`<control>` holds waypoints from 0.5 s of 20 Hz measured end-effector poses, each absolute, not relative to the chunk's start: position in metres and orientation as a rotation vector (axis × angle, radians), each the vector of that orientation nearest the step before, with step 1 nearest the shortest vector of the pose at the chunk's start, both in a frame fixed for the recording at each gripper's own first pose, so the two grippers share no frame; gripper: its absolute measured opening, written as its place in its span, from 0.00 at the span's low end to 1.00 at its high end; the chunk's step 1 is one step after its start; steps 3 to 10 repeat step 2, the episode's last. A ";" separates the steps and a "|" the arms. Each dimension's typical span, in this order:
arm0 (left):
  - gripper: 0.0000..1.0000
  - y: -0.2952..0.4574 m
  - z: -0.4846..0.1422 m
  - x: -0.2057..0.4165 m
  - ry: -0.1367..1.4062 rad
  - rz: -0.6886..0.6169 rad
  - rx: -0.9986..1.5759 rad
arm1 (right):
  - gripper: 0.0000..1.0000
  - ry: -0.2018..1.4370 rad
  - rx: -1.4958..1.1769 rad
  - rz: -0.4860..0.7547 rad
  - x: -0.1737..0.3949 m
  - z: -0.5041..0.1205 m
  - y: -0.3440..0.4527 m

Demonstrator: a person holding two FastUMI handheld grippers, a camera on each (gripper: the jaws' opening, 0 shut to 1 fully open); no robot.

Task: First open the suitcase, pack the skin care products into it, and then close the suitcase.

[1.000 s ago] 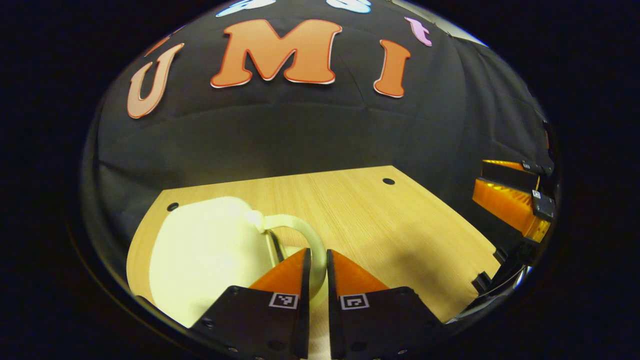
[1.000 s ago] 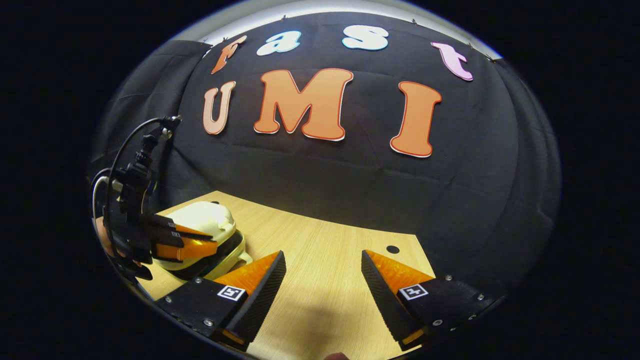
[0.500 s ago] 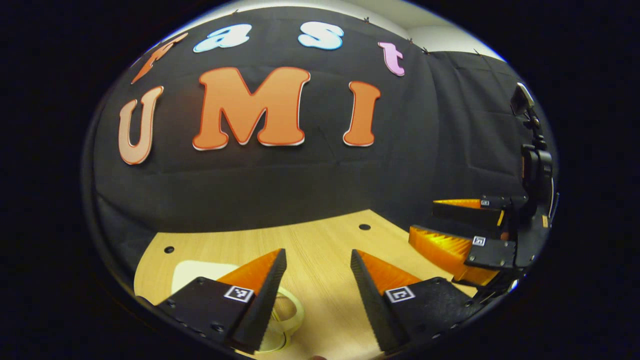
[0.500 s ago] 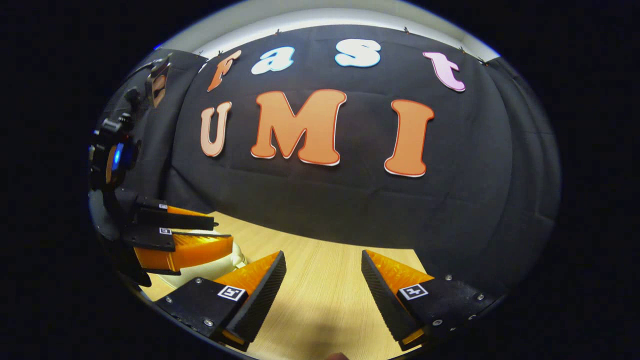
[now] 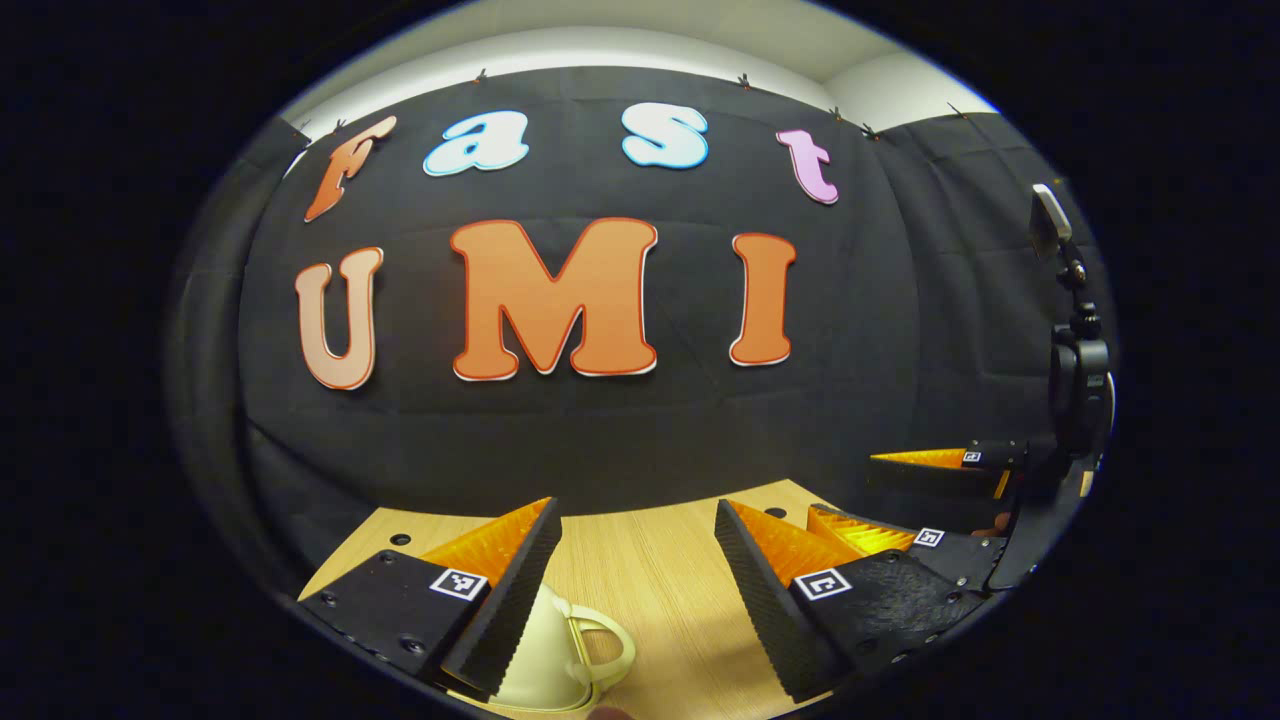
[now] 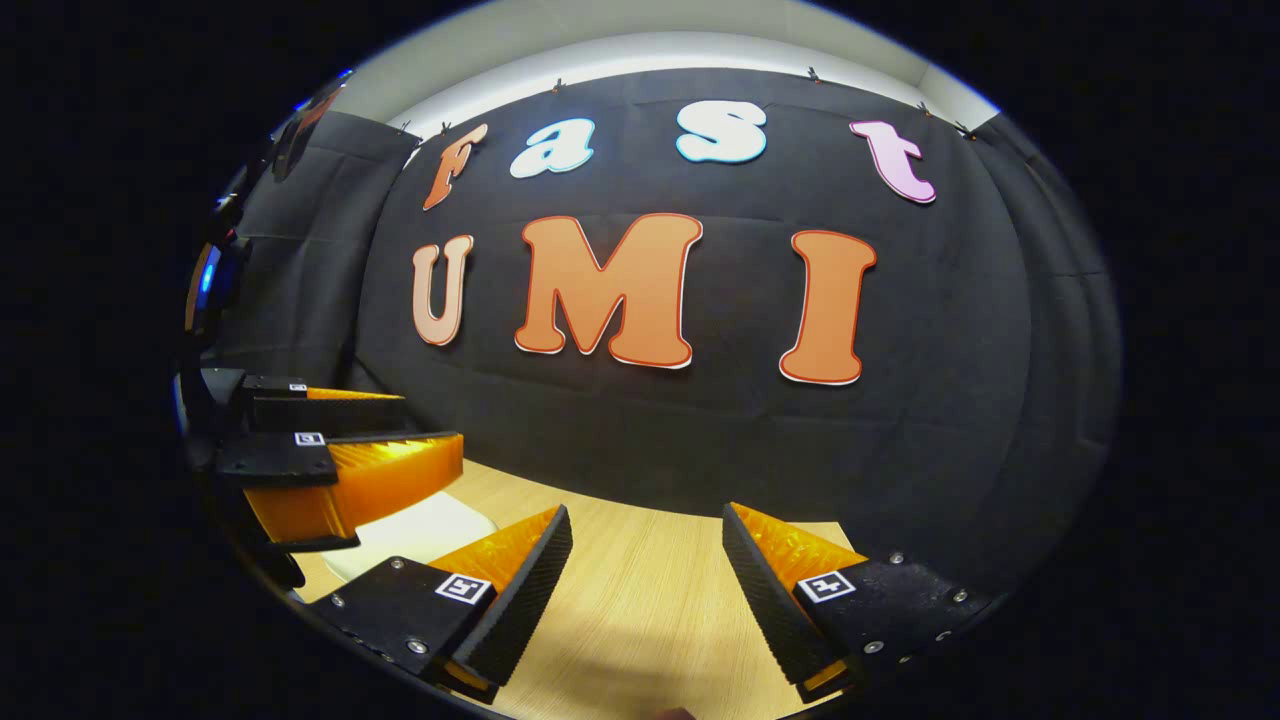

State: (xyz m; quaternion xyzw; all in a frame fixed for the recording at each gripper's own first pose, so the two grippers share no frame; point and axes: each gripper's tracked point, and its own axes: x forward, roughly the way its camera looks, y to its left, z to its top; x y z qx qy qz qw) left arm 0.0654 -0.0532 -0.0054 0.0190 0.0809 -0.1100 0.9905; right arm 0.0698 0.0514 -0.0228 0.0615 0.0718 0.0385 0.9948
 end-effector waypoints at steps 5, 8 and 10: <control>0.95 -0.042 0.005 0.065 0.133 -0.180 0.033 | 0.95 0.121 0.120 0.081 0.071 -0.016 0.050; 0.95 -0.042 0.005 0.065 0.133 -0.180 0.033 | 0.95 0.121 0.120 0.081 0.071 -0.016 0.050; 0.95 -0.042 0.005 0.065 0.133 -0.180 0.033 | 0.95 0.121 0.120 0.081 0.071 -0.016 0.050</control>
